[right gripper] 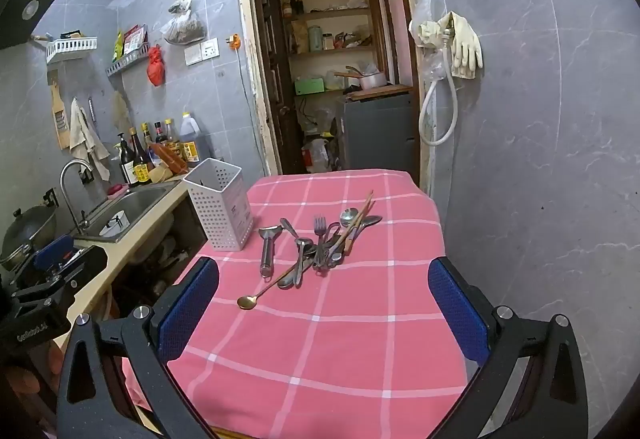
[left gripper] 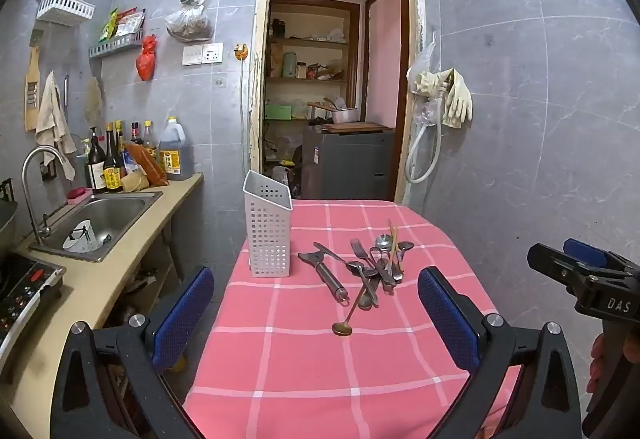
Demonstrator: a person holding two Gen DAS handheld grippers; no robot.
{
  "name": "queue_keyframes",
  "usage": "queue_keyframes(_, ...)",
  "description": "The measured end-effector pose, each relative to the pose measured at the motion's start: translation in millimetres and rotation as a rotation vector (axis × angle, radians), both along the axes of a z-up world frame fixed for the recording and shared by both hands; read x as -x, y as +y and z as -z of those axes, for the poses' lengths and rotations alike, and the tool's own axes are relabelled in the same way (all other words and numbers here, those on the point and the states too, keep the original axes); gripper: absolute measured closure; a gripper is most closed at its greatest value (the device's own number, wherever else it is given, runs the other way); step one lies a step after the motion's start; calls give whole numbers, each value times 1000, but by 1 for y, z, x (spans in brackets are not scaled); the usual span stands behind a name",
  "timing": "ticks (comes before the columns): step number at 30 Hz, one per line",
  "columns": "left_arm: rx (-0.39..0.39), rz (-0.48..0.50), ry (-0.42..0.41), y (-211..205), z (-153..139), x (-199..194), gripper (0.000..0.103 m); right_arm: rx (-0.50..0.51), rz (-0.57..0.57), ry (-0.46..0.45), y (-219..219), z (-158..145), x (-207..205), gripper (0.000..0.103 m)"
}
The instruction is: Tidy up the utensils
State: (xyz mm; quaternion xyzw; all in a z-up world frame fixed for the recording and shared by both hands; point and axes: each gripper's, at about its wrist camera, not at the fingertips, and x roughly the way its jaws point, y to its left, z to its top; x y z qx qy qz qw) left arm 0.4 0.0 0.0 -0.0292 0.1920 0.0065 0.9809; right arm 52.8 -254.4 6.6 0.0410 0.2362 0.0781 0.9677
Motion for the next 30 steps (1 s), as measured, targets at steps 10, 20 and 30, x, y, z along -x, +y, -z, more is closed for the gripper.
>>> queue_keyframes(10,12,6,-5,1,-1,-2,0,-4,-4,3,1,0,-2,1)
queue_keyframes(20,6,1,-4,7,4,-2,0,-5,-2,4,2,0,-3,1)
queue_keyframes(30,3,2,-3,8,10,-7,0,-6,-3,5,3,1,-4,1)
